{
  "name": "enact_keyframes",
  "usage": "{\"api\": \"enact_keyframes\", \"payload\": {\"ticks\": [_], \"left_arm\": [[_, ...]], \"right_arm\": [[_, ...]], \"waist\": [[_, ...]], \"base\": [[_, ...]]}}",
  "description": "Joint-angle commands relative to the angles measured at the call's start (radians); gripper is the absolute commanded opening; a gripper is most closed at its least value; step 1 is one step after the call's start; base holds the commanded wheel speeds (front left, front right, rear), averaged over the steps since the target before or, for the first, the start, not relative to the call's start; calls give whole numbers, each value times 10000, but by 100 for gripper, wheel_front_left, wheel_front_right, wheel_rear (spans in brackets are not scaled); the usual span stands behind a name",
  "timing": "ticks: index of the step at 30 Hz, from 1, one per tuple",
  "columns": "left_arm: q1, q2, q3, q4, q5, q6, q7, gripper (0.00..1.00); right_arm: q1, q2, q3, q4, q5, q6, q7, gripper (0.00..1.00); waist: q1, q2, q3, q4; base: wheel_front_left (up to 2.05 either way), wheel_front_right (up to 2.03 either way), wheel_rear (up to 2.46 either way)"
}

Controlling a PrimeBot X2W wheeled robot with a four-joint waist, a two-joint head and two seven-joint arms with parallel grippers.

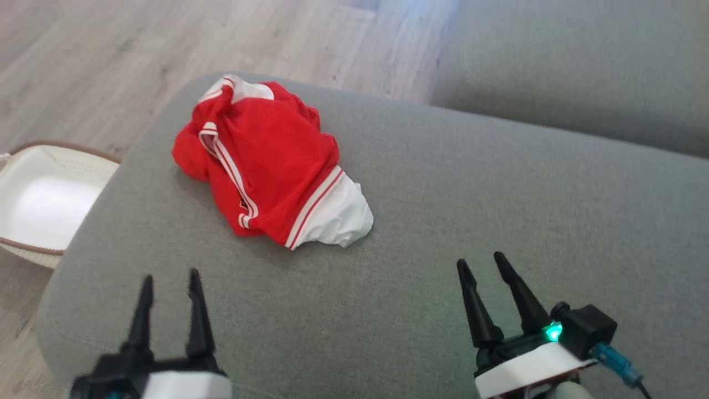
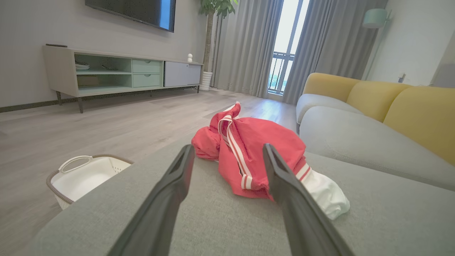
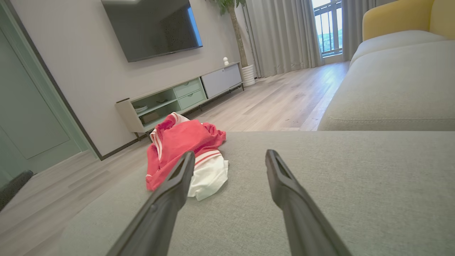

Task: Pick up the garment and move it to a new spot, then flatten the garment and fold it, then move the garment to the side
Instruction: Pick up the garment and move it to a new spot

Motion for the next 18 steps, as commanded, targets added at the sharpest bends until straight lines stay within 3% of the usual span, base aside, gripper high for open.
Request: {"api": "enact_keyframes", "payload": {"ticks": [1, 7, 11, 18], "left_arm": [[-807, -24, 487, -416, 95, -12, -95, 100], [-2542, 445, 1202, -156, 580, -513, -95, 100], [-4476, 1383, 1201, 1178, 800, -1002, -27, 100], [-7902, 3090, 544, 4299, 694, -1512, 1712, 100]], "right_arm": [[-567, -62, 99, -381, -126, -7, -111, 100], [-1065, -62, -457, -780, -597, -7, -111, 100], [-1448, -62, -929, -1112, -939, -7, -111, 100], [-1943, -62, -1228, -1514, -1359, -7, -111, 100]], "waist": [[1, 0, 345, -190], [1, 0, 1545, -696], [1, 0, 2445, -993], [1, 0, 3662, -1641]], "base": [[0, 0, 0], [0, 0, 0], [0, 0, 0], [0, 0, 0]]}}
